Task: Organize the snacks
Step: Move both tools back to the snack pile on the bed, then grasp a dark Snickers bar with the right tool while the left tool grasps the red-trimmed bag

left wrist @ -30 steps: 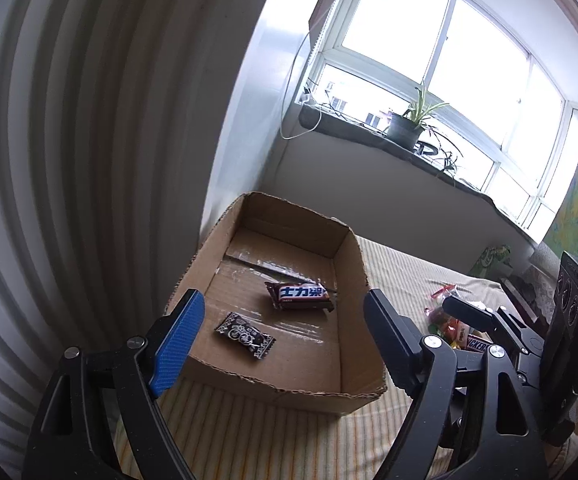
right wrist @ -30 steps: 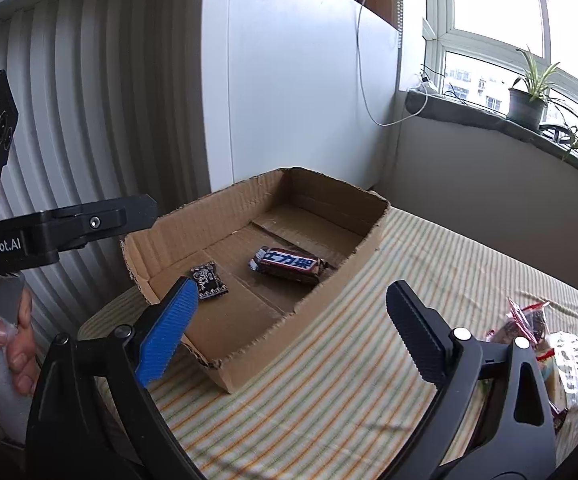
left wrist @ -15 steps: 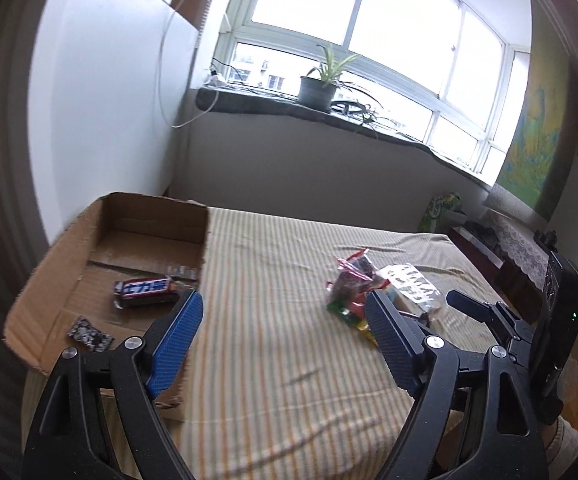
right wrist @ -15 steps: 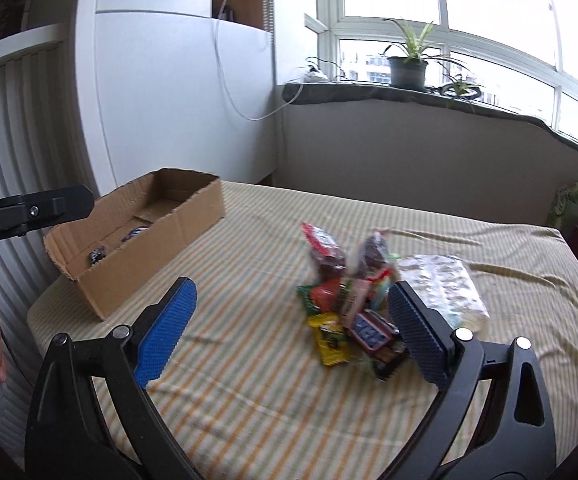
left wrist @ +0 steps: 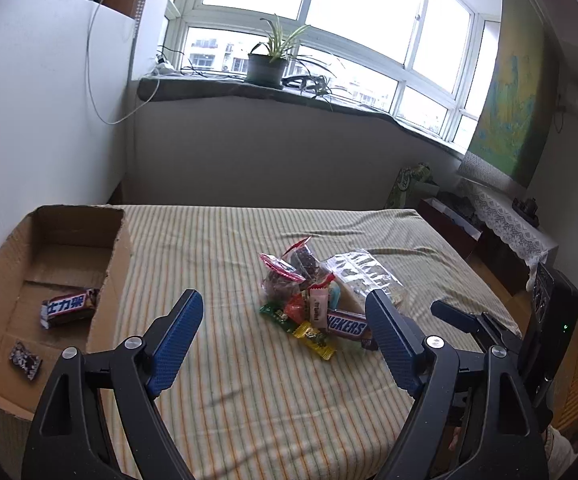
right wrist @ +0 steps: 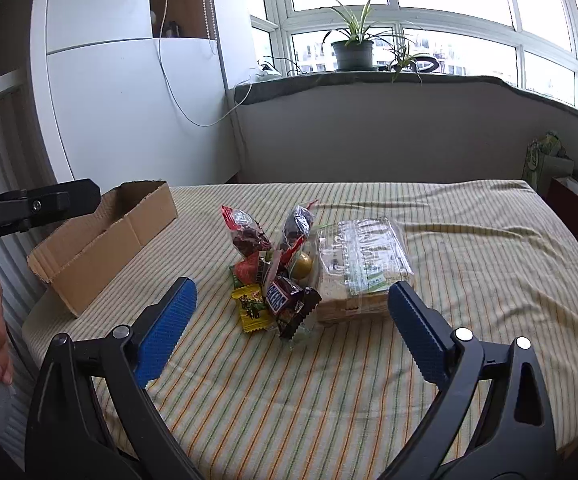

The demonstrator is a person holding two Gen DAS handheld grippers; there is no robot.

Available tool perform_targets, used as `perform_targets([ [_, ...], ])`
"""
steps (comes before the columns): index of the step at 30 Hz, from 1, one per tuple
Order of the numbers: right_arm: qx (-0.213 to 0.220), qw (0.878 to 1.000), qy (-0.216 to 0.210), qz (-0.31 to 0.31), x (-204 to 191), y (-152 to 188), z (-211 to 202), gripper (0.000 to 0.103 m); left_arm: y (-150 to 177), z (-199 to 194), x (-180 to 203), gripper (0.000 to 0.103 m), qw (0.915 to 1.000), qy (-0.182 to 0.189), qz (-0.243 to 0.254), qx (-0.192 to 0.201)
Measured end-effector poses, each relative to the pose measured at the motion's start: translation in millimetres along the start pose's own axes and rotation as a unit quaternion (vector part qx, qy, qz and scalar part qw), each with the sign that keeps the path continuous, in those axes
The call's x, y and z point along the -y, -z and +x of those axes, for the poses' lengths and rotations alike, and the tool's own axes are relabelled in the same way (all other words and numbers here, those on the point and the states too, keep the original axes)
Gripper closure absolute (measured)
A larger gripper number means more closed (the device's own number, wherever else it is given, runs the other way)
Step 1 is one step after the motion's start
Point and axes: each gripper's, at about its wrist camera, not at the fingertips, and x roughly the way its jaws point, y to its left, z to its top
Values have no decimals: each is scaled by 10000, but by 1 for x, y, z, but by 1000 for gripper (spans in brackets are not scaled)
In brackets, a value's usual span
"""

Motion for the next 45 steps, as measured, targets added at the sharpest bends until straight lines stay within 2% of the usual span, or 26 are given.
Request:
perform_targets([
  [6, -594, 9970, -306, 385, 16, 17, 27, 5, 3, 48, 1, 20, 9979, -15, -125, -633],
  [10, -905, 9932, -546, 484, 18, 30, 41, 5, 6, 77, -7, 20, 9937, 165, -540, -972],
  [14, -964, 9883, -893, 775, 21, 30, 47, 5, 2, 96, -12, 20, 9895, 330, -815, -1149],
  [25, -1185, 9764, -1223, 1328, 31, 10, 76, 16, -15, 140, -26, 20, 9755, 821, -1411, -1475],
  [27, -1216, 9739, -1294, 1417, 32, 7, 81, 20, -17, 143, -28, 20, 9756, 836, -1405, -1468],
  [30, -1259, 9706, -1424, 1477, 31, 6, 89, 43, -17, 145, -30, 22, 9760, 869, -1413, -1411],
  [31, -1281, 9703, -1443, 1459, 30, 6, 91, 54, -17, 145, -30, 23, 9762, 874, -1398, -1408],
  [32, -1319, 9701, -1454, 1430, 28, 7, 93, 64, -16, 146, -31, 30, 9765, 890, -1372, -1405],
  [33, -1334, 9700, -1472, 1403, 27, 7, 95, 69, -16, 146, -31, 42, 9768, 907, -1343, -1401],
  [34, -1333, 9707, -1463, 1366, 24, 8, 96, 81, -15, 146, -32, 47, 9775, 877, -1313, -1399],
  [36, -1338, 9715, -1463, 1301, 21, 8, 97, 82, -13, 145, -34, 65, 9784, 860, -1275, -1383],
  [45, -1385, 9729, -1452, 1148, 26, 13, 91, 81, -3, 154, -40, 67, 9732, 887, -1370, -1617],
])
